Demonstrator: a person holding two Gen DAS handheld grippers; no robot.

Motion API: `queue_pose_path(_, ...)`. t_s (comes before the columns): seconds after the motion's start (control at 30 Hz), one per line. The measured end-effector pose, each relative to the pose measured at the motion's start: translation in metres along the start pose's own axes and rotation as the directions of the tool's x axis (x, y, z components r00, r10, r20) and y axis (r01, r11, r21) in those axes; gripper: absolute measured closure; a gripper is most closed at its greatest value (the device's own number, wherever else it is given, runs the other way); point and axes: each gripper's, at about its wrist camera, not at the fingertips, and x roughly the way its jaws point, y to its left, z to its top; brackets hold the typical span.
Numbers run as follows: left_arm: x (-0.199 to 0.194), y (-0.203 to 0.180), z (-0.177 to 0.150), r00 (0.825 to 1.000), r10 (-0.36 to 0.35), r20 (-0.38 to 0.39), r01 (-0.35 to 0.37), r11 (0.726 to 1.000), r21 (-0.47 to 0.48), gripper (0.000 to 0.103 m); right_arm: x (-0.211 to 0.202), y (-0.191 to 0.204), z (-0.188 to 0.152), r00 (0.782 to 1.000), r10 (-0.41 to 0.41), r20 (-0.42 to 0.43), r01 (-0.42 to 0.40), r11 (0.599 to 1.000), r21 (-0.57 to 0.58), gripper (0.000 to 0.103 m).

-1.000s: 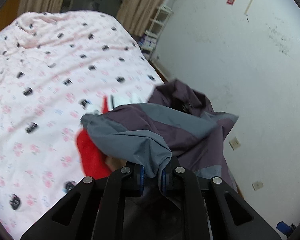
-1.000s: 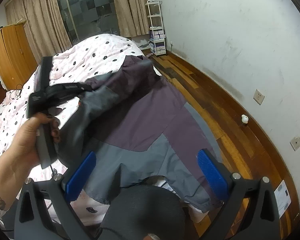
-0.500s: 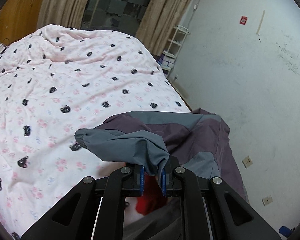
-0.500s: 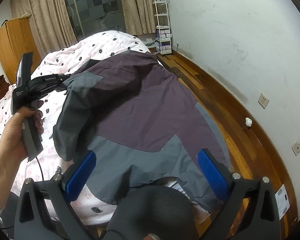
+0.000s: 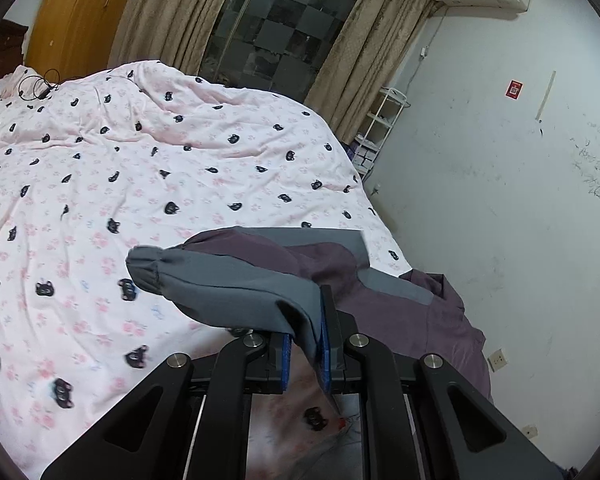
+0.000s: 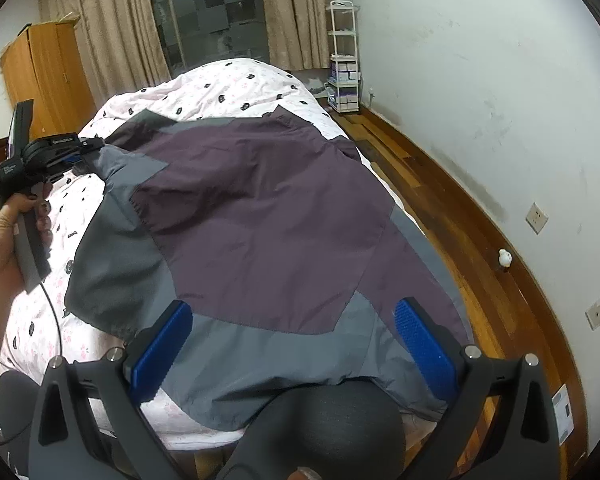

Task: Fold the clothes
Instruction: 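Lift the jacket sleeve with the left gripper and drag it across the bed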

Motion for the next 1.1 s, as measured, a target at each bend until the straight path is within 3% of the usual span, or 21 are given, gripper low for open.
queue_pose_path(0.33, -0.024, 0.026, -0.018, 0.999, -0.023, -0.033, 0.024, 0.999, 0.022, 0.099, 0.007, 0.059, 0.006, 1.0, 0.011, 0.017, -0.009, 0.991, -0.135, 0.0)
queue_pose_path(0.53, -0.043, 0.06, -0.015, 0.999, 0.019, -0.028, -0.019, 1.0, -0.015, 0.099, 0.02, 0.105, 0.005, 0.999, 0.043, 0.001, -0.042, 0.971, -0.234, 0.0)
queue_pose_path(0.87, -0.075, 0.158, -0.016, 0.982, 0.188, -0.035, -0.19, 0.98, -0.052, 0.099, 0.054, 0.161, 0.0, 0.994, 0.086, -0.061, -0.101, 0.948, -0.302, 0.0)
queue_pose_path(1.1, -0.114, 0.236, -0.025, 0.943, 0.332, -0.02, -0.332, 0.937, -0.108, 0.099, 0.075, 0.209, -0.008, 0.988, 0.121, -0.092, -0.146, 0.925, -0.352, 0.0)
